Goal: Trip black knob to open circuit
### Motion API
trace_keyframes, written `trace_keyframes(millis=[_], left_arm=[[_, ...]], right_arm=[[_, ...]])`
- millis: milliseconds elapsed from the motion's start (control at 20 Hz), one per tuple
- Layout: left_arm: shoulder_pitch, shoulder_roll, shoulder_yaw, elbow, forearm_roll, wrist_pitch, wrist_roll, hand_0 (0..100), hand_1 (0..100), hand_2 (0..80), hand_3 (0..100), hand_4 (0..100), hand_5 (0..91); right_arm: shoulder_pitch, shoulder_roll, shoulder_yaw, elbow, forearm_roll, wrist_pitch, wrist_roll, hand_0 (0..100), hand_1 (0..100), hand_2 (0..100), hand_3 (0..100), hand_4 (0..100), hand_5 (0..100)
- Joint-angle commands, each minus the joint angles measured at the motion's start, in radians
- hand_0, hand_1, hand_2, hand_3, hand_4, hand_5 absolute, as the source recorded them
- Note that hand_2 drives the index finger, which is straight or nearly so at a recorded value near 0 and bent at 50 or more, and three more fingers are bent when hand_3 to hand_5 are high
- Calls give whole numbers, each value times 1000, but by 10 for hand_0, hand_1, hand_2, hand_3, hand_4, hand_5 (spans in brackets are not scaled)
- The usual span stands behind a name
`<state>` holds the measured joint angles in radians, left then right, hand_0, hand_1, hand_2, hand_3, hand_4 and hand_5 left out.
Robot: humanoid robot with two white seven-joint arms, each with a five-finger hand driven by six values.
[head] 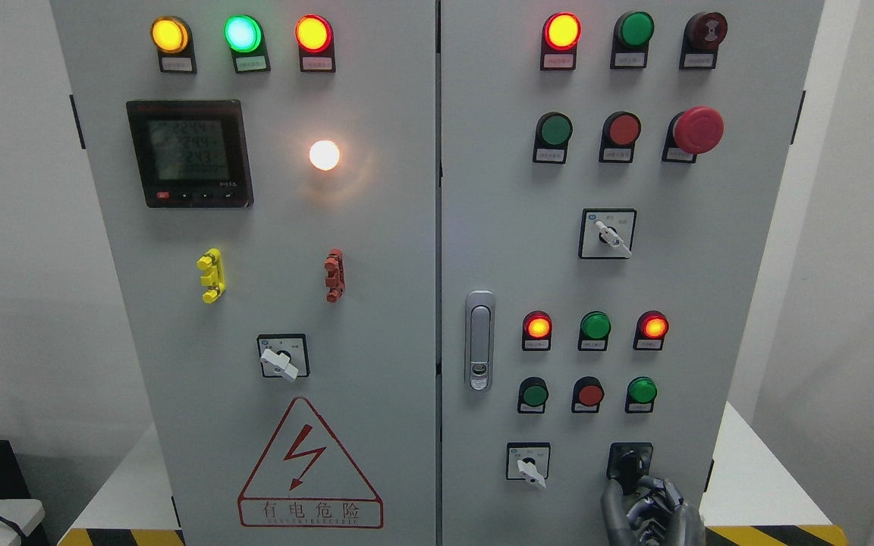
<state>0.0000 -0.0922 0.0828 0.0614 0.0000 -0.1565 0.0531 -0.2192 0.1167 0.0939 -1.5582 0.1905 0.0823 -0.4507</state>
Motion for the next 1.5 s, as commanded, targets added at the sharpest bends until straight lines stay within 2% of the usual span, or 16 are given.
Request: trace_keyframes(millis=[0, 1453], left_arm=[[-8, 0, 0, 0, -34, 0, 1, 120, 389, 0, 0, 0, 0], [-8, 0, 0, 0, -32, 0, 1, 120, 389, 0, 0, 0, 0]], right_arm=[[0, 9, 3, 0, 0, -1, -2, 480, 715, 591, 910, 912, 933], [3, 3, -6, 3, 35, -12, -2, 479, 724, 583, 912, 911, 934]])
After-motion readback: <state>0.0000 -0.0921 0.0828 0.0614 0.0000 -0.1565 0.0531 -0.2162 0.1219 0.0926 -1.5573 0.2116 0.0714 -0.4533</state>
